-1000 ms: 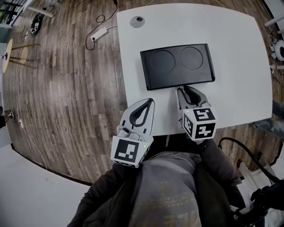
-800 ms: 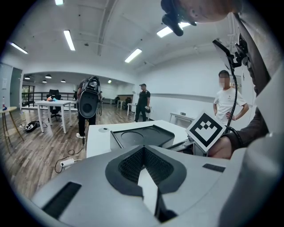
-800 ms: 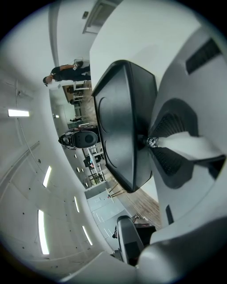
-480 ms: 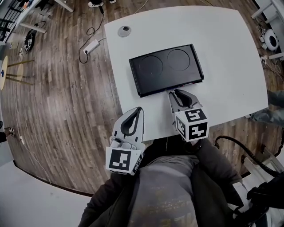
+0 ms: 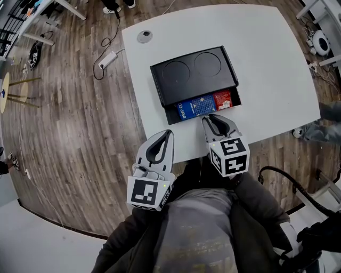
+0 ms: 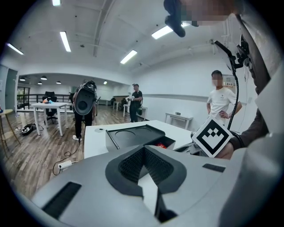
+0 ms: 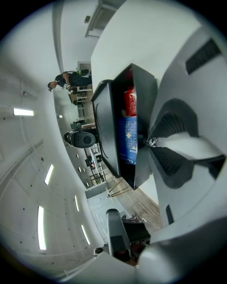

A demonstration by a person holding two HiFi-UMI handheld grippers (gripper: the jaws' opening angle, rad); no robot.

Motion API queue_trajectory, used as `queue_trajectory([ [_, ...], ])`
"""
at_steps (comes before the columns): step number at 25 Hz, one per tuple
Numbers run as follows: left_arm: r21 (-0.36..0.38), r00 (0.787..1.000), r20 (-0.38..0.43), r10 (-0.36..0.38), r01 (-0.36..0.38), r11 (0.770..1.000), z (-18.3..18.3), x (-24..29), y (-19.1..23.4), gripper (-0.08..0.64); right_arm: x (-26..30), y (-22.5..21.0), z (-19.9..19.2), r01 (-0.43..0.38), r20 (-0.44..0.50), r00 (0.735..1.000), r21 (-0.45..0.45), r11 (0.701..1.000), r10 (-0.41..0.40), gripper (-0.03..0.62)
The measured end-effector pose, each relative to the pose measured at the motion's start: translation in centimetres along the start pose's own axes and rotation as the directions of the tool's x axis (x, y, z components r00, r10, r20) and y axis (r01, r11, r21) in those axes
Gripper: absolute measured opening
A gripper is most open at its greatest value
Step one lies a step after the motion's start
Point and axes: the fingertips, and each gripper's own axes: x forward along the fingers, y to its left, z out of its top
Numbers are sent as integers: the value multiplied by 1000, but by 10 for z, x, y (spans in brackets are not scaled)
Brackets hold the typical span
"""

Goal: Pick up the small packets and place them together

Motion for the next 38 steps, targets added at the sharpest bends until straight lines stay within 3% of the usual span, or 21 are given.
queue_trajectory([
  [8,27,999,14,-33,32,999,-15,-18,-35,0,-30,12,-42,-9,9,1000,-10,1000,9,71],
  [27,43,998,-1,-70,70,997,3,-6,-40,0,-35,15,-43,-21,2,1000,-5,1000,21,72],
  [33,30,998,6,-69,69,997,7,-3,-35,1,-44,22,-43,-108,-44,993,-6,994,108,107],
  [38,31,996,49,-72,71,997,18,4,-33,0,-65,35,-38,-219,-119,971,-118,969,206,107],
])
